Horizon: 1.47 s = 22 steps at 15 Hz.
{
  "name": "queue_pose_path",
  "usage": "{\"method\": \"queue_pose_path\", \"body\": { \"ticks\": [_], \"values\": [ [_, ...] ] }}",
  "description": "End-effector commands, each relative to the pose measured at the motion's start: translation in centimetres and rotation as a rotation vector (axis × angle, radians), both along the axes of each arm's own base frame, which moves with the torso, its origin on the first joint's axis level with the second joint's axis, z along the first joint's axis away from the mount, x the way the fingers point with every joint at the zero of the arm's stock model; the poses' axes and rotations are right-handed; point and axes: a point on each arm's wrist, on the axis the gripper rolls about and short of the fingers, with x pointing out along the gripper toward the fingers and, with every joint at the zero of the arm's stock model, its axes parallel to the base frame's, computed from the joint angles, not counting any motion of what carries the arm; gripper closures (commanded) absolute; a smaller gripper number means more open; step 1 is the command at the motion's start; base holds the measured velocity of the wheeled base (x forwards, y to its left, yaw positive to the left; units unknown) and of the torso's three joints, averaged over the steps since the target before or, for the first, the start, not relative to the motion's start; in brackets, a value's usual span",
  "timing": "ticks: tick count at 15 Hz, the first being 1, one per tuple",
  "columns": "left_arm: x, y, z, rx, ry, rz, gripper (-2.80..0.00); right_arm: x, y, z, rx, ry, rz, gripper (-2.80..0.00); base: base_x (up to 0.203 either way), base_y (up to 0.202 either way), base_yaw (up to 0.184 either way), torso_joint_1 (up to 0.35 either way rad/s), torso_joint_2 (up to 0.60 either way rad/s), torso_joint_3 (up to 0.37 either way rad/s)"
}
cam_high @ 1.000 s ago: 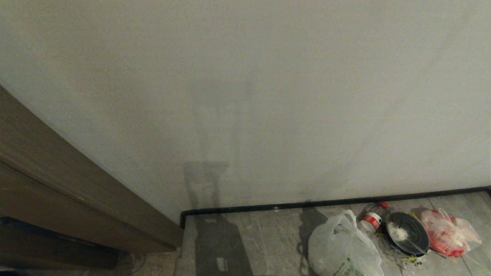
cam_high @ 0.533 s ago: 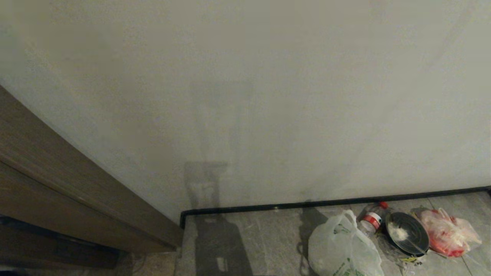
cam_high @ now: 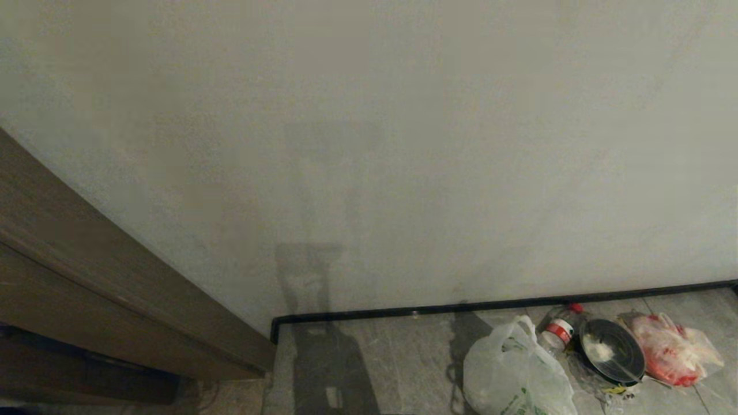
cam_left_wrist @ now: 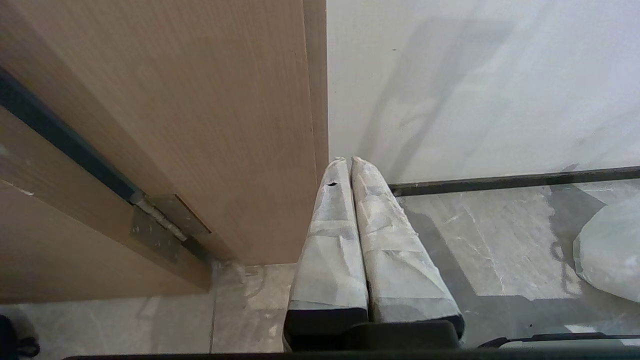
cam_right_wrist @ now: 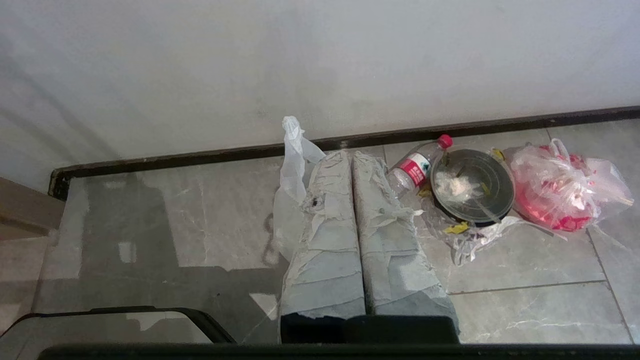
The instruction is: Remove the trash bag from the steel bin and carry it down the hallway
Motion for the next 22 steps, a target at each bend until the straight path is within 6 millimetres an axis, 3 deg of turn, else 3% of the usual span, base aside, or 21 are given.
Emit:
{"method": "queue_pose_path", "body": {
  "ticks": [1,7,22],
  "values": [
    [0.00,0.00,0.00,0.000,-0.001,0.000,0.00,0.00,0.00,-0.01,0.000,0.001,0.000,0.00,0.000,0.000,0.000,0.000,0.00,0.000],
    [0.00,0.00,0.00,-0.005,-0.001,0.000,0.00,0.00,0.00,0.00,0.000,0.000,0.000,0.00,0.000,0.000,0.000,0.001,0.00,0.031],
    [0.00,0.00,0.00,-0.008,-0.001,0.000,0.00,0.00,0.00,0.00,0.000,0.000,0.000,0.00,0.000,0.000,0.000,0.002,0.00,0.198]
  ]
}}
